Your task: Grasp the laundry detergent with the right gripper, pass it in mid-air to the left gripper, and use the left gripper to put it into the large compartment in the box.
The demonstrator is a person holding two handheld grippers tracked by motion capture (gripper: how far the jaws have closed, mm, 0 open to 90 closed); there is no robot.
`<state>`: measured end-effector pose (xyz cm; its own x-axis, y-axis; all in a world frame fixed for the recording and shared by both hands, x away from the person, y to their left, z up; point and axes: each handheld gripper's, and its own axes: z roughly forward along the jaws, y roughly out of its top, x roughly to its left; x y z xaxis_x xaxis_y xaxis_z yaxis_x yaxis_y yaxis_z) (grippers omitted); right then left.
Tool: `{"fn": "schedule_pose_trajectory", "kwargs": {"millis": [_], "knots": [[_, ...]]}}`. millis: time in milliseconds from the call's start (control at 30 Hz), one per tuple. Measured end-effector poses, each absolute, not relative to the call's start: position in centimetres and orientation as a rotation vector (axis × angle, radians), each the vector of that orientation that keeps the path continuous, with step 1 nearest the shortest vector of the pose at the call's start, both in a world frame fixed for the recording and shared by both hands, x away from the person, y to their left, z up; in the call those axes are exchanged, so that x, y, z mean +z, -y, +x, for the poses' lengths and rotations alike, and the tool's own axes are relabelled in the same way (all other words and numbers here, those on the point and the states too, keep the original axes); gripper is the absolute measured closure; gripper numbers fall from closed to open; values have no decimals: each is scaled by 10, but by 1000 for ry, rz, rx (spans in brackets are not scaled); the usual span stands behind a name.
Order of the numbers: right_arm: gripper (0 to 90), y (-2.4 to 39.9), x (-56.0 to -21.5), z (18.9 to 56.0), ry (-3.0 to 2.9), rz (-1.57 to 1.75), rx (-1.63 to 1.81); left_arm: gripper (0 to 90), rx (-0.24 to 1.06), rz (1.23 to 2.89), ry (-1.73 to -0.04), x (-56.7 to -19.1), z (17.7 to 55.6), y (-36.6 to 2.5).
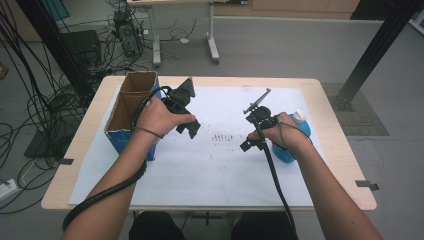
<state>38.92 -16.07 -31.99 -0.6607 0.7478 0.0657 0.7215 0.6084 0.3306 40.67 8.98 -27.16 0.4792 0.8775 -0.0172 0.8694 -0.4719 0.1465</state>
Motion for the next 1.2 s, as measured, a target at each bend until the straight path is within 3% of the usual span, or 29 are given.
{"fn": "schedule_pose_trajectory", "kwargs": {"millis": [1200], "knots": [[96,174,-318,363,-2756,1231,591,71,51,2550,-1516,-278,388,-101]]}}
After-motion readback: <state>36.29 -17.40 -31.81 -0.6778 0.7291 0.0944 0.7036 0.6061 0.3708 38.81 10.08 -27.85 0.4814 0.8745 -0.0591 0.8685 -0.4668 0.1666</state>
